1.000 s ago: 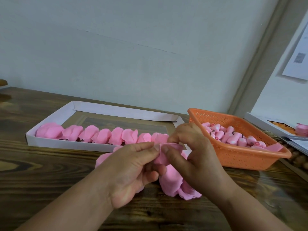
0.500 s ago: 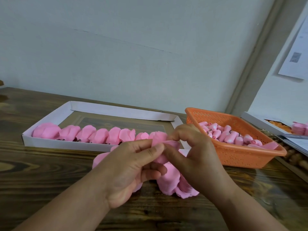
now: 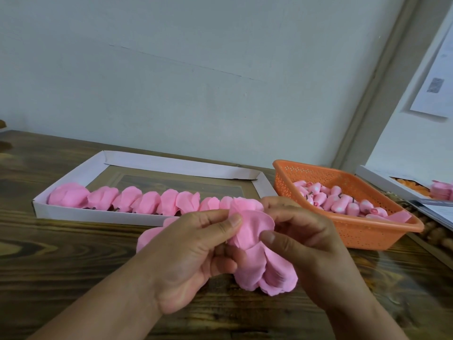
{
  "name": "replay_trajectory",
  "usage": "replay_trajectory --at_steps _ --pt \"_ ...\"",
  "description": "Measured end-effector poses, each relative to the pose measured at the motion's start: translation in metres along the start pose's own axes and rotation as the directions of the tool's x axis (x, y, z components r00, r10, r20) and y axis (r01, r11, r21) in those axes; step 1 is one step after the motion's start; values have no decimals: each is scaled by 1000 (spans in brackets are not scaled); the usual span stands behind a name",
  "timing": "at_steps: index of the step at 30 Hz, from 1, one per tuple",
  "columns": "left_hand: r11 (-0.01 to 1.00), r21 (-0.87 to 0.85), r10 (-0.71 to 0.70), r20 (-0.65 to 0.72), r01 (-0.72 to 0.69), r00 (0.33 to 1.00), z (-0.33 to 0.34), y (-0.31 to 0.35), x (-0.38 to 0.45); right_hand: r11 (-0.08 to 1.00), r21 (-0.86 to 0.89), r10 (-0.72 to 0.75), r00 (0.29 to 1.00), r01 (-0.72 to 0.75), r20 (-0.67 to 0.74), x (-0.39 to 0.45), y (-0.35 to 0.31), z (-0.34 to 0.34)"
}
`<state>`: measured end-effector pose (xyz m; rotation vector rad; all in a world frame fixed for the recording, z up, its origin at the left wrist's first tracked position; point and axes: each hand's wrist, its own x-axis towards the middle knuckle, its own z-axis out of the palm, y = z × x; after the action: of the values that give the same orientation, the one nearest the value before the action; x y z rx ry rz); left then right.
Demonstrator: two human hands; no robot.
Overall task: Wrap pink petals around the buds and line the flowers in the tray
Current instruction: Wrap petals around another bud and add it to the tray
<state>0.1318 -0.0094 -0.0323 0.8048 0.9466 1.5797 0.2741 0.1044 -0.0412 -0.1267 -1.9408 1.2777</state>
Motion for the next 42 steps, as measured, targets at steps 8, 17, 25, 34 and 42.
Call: replay_trajectory --at_steps 8,17,25,34,42 --pt "992 125 20 100 -32 995 2 0 -2 995 -81 49 987 -62 -150 -7 -5 6" --pt "995 94 16 167 -32 986 2 -1 -3 995 -4 96 942 -102 -321 -11 -3 19" --pt "991 121 35 213 -61 976 -1 0 -1 996 -18 72 931 -83 -359 -11 -5 23" --pt "973 200 75 193 -114 978 -3 -1 3 966 -132 131 864 -221 -486 0 -8 33" --pt "975 199 61 167 -94 984 -1 -2 2 963 -30 237 891 -269 -388 1 -9 34"
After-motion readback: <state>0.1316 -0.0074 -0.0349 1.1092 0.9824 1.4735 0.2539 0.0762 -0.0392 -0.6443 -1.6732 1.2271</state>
